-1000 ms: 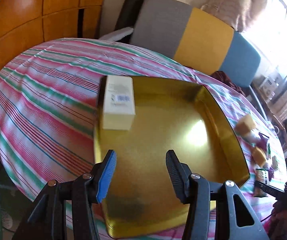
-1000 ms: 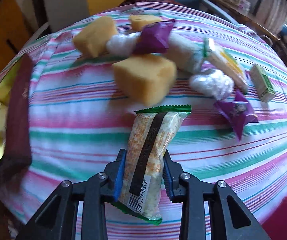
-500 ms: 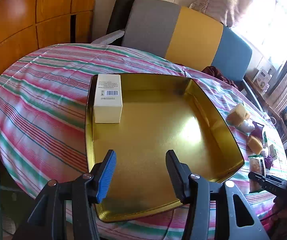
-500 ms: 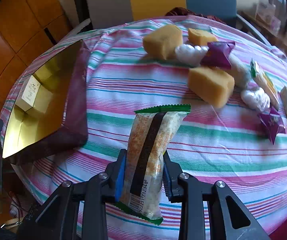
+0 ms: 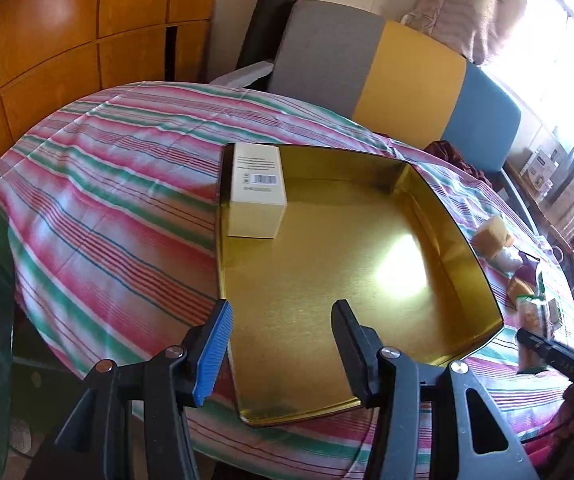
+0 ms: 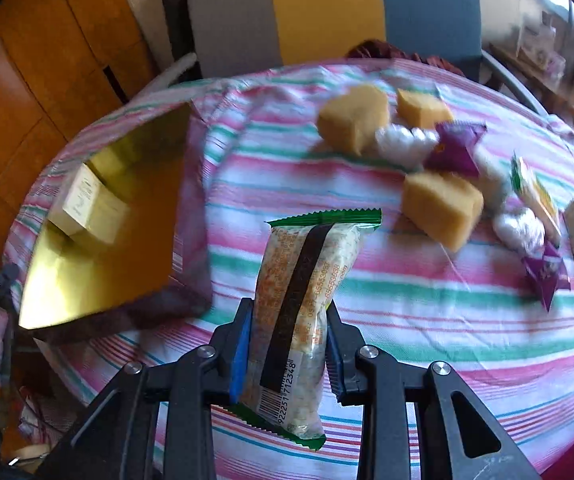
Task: Organize objects
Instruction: 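Carry the granola bar into the gold tray and release it with the right gripper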
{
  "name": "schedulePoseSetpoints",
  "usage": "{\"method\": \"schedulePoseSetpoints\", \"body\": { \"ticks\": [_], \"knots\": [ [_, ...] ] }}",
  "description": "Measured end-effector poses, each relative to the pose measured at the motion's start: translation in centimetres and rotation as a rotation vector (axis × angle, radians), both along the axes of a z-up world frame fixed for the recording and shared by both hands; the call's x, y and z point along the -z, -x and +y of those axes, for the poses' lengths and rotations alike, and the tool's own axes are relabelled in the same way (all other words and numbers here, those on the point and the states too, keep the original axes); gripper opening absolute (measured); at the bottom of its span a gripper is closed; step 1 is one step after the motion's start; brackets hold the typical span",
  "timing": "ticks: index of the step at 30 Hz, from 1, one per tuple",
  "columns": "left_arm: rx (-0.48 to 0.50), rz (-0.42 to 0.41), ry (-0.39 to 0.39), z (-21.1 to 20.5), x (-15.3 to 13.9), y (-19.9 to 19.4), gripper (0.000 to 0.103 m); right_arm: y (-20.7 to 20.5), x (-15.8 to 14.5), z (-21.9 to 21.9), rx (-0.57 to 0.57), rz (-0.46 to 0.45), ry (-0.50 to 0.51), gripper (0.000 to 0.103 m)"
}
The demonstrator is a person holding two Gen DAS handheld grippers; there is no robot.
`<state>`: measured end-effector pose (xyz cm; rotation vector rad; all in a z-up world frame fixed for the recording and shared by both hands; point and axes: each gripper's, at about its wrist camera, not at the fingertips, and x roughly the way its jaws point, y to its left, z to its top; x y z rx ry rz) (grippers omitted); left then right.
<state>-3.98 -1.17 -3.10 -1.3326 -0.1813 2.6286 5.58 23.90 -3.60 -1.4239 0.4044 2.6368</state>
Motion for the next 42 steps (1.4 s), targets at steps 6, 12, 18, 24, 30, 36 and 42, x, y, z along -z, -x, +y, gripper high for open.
{"method": "schedulePoseSetpoints", "body": {
  "ticks": [6, 12, 18, 24, 30, 36, 42],
  "knots": [
    [-0.045, 0.017, 0.003, -1.8, -0.5, -0.2, 0.052, 2.2, -3.2, -3.3, -0.114, 0.085, 0.042, 0.033],
    [-0.107, 0.01, -0.005, -4.5, -0.2, -0.3, 0.052, 6.4, -3.8, -9.9, -0.294, 0.085, 0.109, 0.033],
    [-0.142, -0.007, -0.014, -6.3, 0.5, -0.1, 0.052, 9.5, -2.2, -16.6, -0.421, 0.035, 0.122, 0.033],
    [-0.151, 0.009, -0.009, -6.9, 0.5, -0.3, 0.052, 11.5, -0.6, -20.3, -0.489, 0.002, 0.123, 0.033],
    [-0.162, 0.041, 0.013, -7.0, -0.1, -0.7, 0.052, 13.8, 0.9, -22.8, -0.542, -0.022, 0.134, 0.033],
    [-0.171, 0.091, 0.065, -6.8, -0.8, -1.0, 0.052, 15.7, 1.8, -25.8, -0.608, -0.022, 0.12, 0.035],
    [-0.173, 0.087, 0.062, -6.9, -0.8, -1.1, 0.052, 15.4, 1.8, -25.8, -0.609, -0.012, 0.11, 0.043]
  ]
}}
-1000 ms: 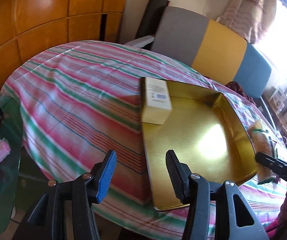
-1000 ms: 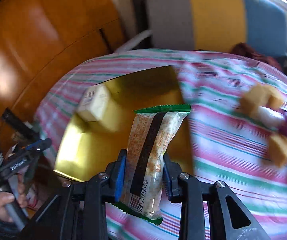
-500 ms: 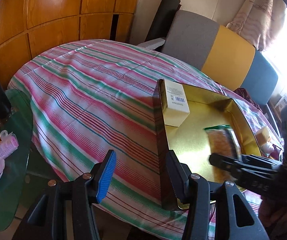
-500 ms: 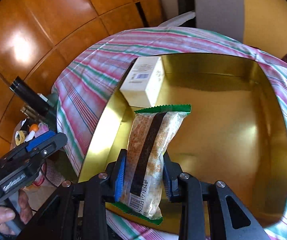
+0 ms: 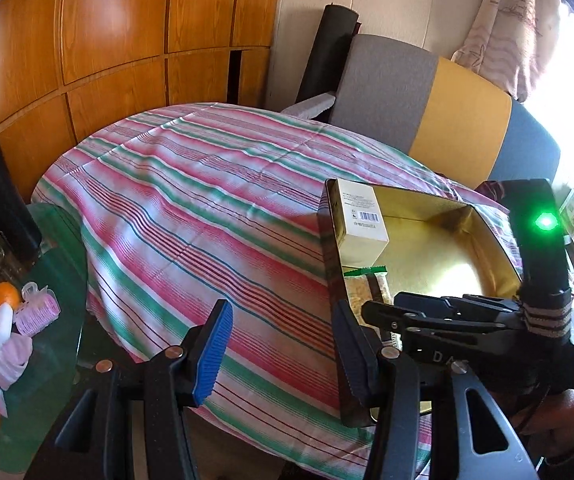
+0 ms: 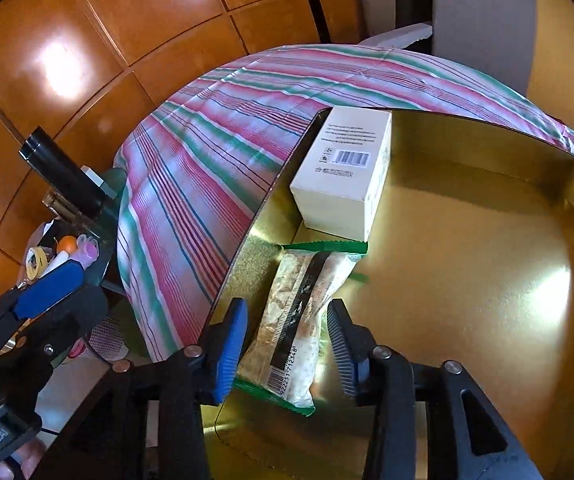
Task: Organize objects
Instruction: 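Carry the granola bar into the gold tray and release it with the right gripper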
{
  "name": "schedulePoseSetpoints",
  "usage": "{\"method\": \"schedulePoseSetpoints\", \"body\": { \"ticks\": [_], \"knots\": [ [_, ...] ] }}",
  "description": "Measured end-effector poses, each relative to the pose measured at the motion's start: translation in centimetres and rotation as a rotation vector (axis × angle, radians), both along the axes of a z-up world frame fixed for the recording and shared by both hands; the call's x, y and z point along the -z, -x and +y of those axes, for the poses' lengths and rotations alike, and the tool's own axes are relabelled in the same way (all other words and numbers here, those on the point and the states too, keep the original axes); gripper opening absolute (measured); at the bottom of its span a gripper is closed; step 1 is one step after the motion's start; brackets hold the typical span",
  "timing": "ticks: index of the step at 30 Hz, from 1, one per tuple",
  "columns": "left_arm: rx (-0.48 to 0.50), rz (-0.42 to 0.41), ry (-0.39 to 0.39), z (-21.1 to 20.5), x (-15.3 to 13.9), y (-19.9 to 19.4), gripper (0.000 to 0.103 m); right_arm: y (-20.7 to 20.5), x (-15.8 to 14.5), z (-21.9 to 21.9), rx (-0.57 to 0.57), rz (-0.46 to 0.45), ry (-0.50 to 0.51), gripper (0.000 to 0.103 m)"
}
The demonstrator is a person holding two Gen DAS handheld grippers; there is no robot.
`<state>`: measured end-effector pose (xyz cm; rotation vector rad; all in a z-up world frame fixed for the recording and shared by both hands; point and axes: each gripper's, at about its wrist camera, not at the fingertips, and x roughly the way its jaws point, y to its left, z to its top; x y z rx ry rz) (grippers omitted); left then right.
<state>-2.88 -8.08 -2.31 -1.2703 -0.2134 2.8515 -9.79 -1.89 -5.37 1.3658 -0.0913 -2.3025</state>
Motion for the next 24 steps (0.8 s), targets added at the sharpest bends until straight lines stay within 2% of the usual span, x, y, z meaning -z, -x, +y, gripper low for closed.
{"method": "schedulePoseSetpoints", "body": {
  "ticks": [3, 7, 17, 24],
  "knots": [
    [-0.001, -0.004, 0.0, 0.0, 0.1, 0.0, 0.052, -0.1, -0.2, 0.2, 0.01, 0.005, 0.002, 0.044],
    [0.0, -0.004, 0.003, 0.2, 0.1, -0.2, 0.052, -0.5, -0.7, 0.6, 0.027, 0.024, -0.006, 0.057],
    [0.017, -0.003, 0.009, 1.0, -0.1, -0.3, 0.052, -1.7, -2.3, 2.8, 0.096, 0.068, -0.02, 0.074],
    [0.039, -0.008, 0.011, 1.8, -0.2, -0.4, 0.052, -3.0, -3.5, 4.6, 0.142, 0.111, -0.037, 0.077]
  ]
}}
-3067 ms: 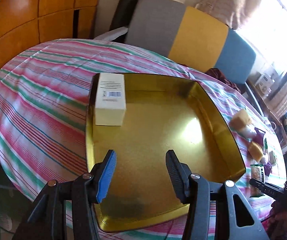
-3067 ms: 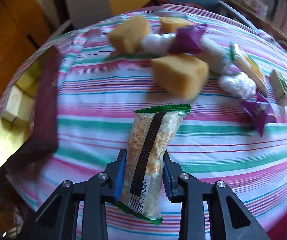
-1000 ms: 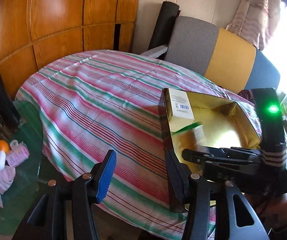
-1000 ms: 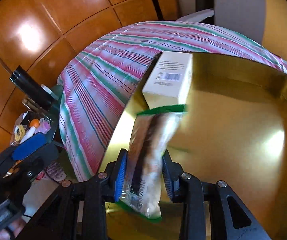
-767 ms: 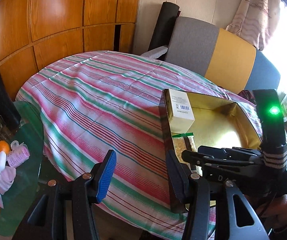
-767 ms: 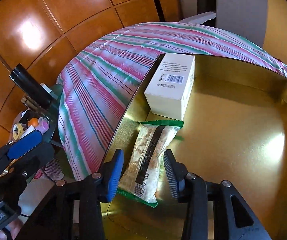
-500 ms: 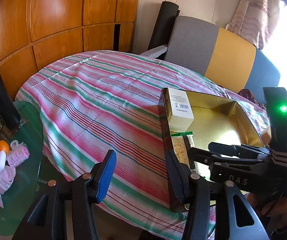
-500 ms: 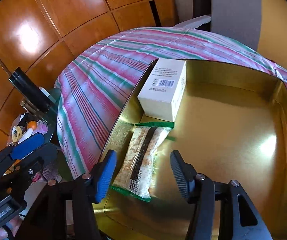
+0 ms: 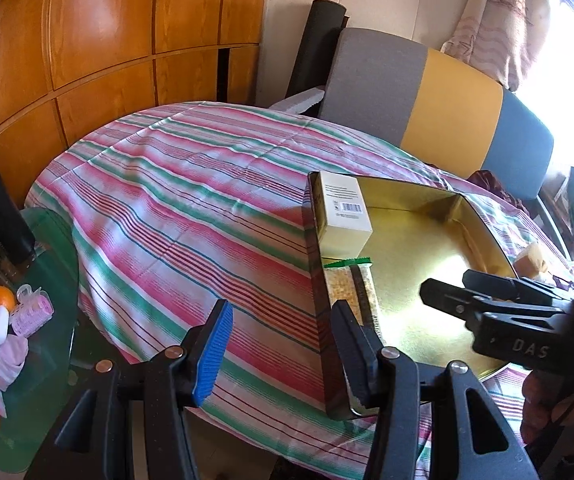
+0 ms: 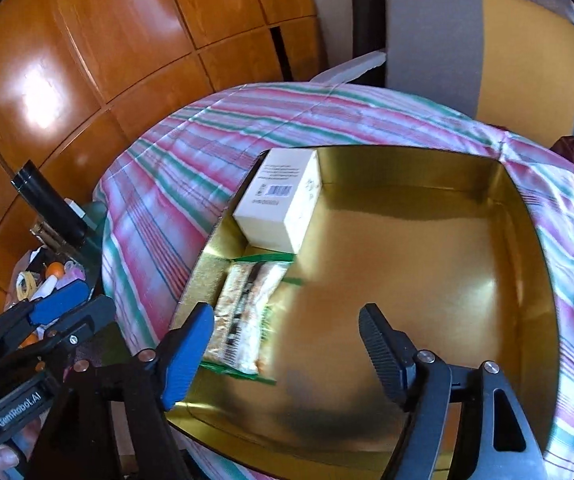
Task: Organize objects
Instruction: 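Carry the granola bar into the gold tray and release it with the right gripper, then move the left gripper to the yellow sponge and grasp it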
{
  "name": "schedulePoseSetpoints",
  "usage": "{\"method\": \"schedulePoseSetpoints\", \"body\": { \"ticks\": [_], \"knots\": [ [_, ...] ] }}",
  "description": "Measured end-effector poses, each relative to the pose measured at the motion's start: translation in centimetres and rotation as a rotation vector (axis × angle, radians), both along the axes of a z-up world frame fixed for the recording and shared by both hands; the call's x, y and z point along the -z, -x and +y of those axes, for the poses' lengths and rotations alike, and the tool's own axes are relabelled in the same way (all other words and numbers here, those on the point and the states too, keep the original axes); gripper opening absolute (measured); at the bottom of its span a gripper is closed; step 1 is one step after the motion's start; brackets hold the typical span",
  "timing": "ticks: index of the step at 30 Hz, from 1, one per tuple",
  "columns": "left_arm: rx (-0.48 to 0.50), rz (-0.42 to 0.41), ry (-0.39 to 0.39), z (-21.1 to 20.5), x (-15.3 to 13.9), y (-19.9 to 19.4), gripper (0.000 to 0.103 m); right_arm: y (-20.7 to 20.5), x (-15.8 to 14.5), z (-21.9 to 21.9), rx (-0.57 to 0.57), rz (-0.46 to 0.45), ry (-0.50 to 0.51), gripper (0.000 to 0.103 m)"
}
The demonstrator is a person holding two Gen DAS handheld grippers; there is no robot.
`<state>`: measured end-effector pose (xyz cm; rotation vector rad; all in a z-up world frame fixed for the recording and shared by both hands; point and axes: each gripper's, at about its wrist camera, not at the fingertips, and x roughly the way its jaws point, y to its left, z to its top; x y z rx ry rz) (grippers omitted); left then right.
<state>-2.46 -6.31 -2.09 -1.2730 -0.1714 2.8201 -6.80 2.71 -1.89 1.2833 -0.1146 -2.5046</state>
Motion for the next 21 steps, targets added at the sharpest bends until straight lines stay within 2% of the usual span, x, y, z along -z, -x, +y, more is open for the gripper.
{"method": "schedulePoseSetpoints", "body": {
  "ticks": [5, 11, 17, 21],
  "knots": [
    [0.036, -0.003, -0.002, 1.1, -0.1, 0.0, 0.052, -0.8, -0.9, 2.8, 0.057, 0.013, 0.002, 0.088],
    [0.09, 0.01, 0.003, 3.0, -0.7, 0.3, 0.052, -2.2, -1.5, 8.4, 0.166, 0.011, -0.01, 0.094],
    [0.179, 0.015, 0.01, 6.3, -1.4, 0.8, 0.052, -4.4, -2.0, 17.1, 0.332, 0.008, -0.052, 0.096],
    [0.265, 0.031, 0.024, 9.5, -2.1, 0.9, 0.052, -6.8, -2.4, 24.6, 0.497, 0.011, -0.091, 0.096]
  ]
}}
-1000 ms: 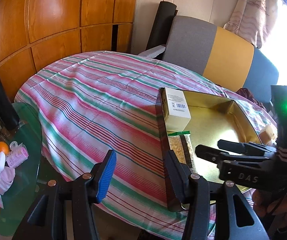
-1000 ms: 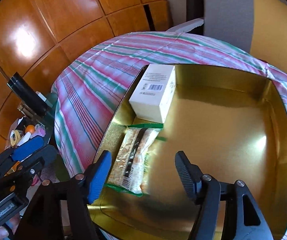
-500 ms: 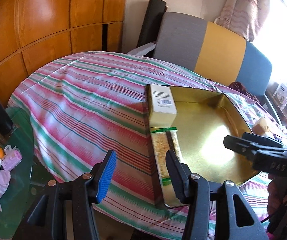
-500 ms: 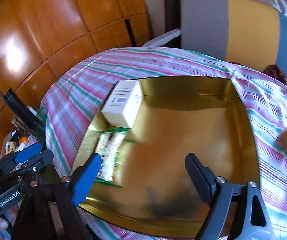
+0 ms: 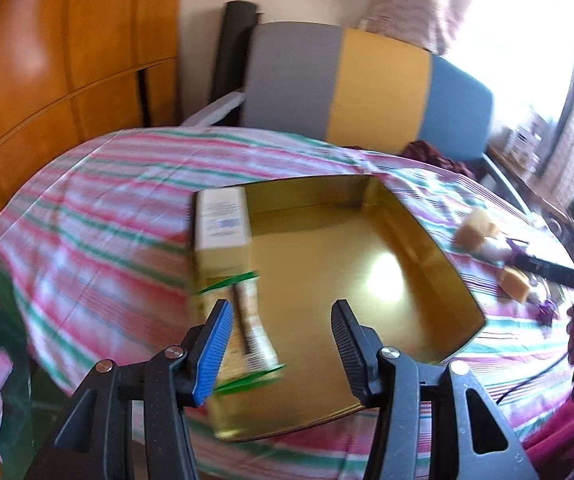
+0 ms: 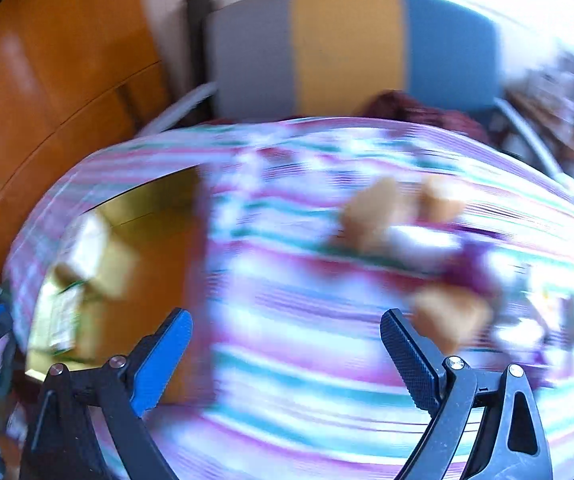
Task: Organize objects
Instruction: 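Move the left gripper to the yellow sponge and grasp it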
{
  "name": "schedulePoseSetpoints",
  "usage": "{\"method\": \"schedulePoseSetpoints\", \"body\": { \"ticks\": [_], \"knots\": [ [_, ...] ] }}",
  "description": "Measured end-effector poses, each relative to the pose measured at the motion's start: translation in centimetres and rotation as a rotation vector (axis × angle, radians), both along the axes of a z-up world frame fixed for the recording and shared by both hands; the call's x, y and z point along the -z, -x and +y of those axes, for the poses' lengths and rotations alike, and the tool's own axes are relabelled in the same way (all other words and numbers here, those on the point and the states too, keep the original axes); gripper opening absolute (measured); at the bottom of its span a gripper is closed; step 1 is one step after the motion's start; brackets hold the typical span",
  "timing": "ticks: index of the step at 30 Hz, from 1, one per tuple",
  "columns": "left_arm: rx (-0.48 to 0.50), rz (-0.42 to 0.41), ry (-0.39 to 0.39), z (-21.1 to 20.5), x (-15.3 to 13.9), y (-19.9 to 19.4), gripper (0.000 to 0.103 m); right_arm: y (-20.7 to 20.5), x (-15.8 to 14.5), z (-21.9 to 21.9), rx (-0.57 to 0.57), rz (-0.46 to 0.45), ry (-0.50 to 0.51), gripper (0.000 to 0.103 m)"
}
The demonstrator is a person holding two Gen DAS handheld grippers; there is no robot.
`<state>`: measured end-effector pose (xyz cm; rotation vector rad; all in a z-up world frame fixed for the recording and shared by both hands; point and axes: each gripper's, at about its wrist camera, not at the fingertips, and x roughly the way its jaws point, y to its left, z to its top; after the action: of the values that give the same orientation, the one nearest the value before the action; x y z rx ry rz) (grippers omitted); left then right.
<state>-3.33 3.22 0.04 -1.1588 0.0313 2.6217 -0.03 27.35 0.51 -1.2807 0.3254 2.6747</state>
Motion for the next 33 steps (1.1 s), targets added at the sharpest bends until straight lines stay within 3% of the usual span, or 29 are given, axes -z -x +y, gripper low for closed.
{"method": "schedulePoseSetpoints", "body": {
  "ticks": [7, 10, 13, 16, 24, 28, 33],
  "knots": [
    [0.183, 0.008, 0.019, 7.5, -1.3, 0.3, 0.052, -5.7, 0.4, 13.7, 0.392, 0.035, 0.002, 0.097],
    [0.259, -0.001, 0.03, 11.2, -1.7, 0.8, 0.052, -8.7, 1.1, 17.9, 0.585, 0.078, 0.117, 0.097],
    [0.327, -0.045, 0.014, 14.9, -1.8, 1.8, 0.052, -10.6, 1.3, 20.3, 0.7, 0.126, 0.216, 0.098],
    [0.383, -0.091, 0.018, 18.7, -1.6, 2.8, 0.052, -11.0, 1.2, 20.9, 0.709, 0.143, 0.253, 0.098],
    [0.519, -0.12, 0.083, 27.7, 0.0, 6.8, 0.052, -12.9, 1.0, 21.1, 0.762, 0.228, 0.34, 0.101],
    [0.554, -0.109, 0.146, 31.3, 1.7, 8.9, 0.052, -13.5, 2.0, 22.1, 0.8, 0.23, 0.426, 0.101],
    [0.551, -0.173, 0.135, 33.9, 3.4, 11.3, 0.055, -13.4, 2.9, 22.6, 0.8, 0.22, 0.481, 0.101]
  ]
}}
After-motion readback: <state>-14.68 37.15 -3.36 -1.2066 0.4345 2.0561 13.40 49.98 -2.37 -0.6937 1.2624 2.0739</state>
